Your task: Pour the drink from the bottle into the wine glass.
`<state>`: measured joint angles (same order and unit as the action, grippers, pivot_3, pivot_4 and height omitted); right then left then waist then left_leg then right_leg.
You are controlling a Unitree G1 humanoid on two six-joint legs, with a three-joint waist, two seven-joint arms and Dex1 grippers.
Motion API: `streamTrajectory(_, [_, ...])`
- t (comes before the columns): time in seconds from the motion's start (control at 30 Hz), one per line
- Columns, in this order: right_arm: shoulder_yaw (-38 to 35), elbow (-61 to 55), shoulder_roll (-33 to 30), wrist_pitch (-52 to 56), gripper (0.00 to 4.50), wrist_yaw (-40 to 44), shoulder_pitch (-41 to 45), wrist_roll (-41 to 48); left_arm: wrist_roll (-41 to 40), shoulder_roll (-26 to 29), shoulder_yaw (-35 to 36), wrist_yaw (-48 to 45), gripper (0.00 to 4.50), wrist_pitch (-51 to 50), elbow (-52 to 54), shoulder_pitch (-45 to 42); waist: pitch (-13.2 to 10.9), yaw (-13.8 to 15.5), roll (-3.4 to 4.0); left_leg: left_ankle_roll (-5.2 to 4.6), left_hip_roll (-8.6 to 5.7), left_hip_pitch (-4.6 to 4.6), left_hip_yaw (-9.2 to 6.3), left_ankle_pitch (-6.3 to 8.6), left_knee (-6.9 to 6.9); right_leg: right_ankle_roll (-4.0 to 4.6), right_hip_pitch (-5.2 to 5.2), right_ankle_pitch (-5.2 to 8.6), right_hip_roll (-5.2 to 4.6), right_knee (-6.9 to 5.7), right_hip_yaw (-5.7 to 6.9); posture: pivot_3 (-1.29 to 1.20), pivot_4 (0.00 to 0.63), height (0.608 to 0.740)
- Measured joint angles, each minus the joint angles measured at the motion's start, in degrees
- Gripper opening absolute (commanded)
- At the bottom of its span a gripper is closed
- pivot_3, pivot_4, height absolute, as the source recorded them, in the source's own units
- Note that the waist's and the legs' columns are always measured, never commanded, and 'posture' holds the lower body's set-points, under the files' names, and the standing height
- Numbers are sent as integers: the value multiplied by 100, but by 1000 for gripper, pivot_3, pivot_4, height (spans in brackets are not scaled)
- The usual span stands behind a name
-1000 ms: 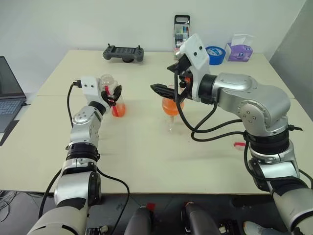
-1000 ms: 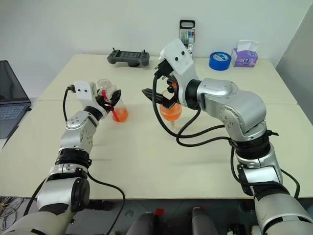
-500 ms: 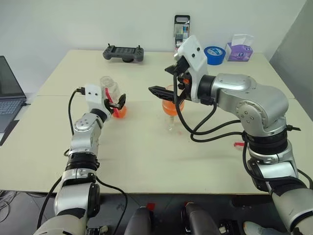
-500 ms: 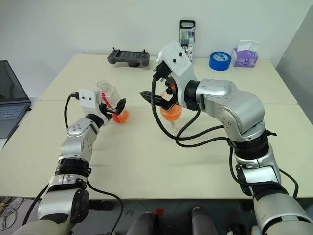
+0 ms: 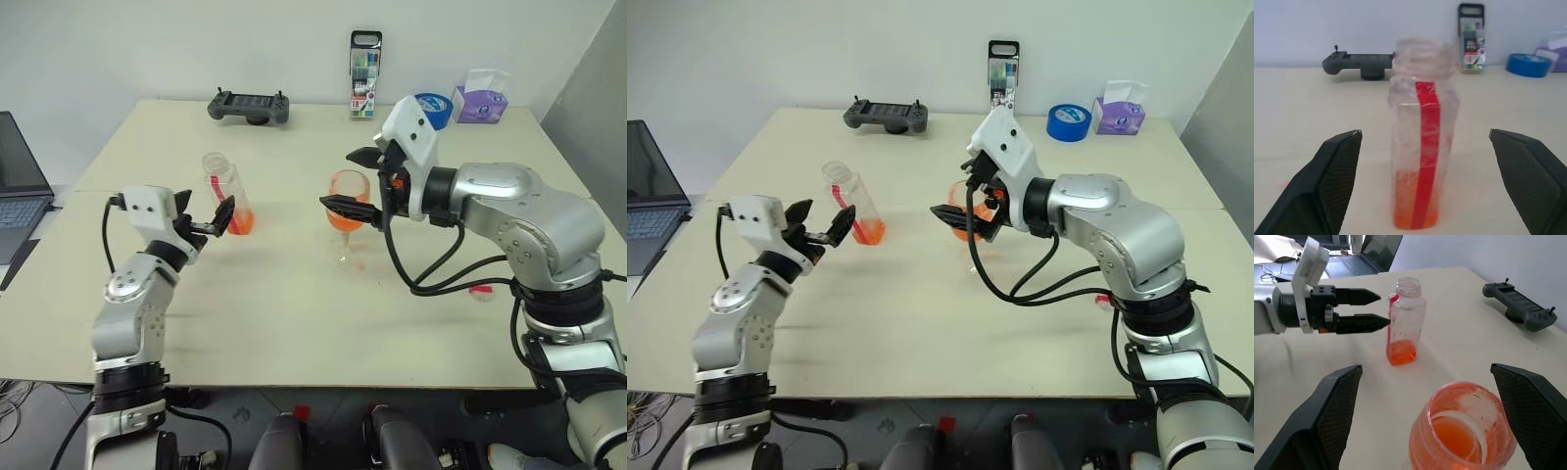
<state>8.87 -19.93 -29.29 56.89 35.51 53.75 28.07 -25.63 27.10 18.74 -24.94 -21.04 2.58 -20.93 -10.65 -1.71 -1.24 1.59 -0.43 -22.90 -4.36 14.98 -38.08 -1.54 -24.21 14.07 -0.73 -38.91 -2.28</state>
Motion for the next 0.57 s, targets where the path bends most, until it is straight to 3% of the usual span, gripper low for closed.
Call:
streamTrajectory(0.27, [-1149,-696,-827,519,4500,365,-208,902,-1042,1493,5,-1597,4472,-1216,2,-1292,-3,11,-5,-1,-4,5,9,1,5,-1,14,1,30,17,-4,0,150,740])
streamTrajectory(0.37, [-1772,-932,-1143,653,4500,603,-871,1407,-1499,1846,-291,-2371,4472,-1900,18,-1447,-3,-6,-5,-2,-1,6,17,1,10,-2,16,2,32,24,-4,0,150,740])
streamTrajectory(0.57, [-2508,-913,-1572,549,4500,877,-2140,1837,-1584,1975,-755,-3108,4472,-2230,-29,-1424,-4,-12,-3,-2,8,8,30,1,9,-1,12,3,44,15,-11,0,150,740])
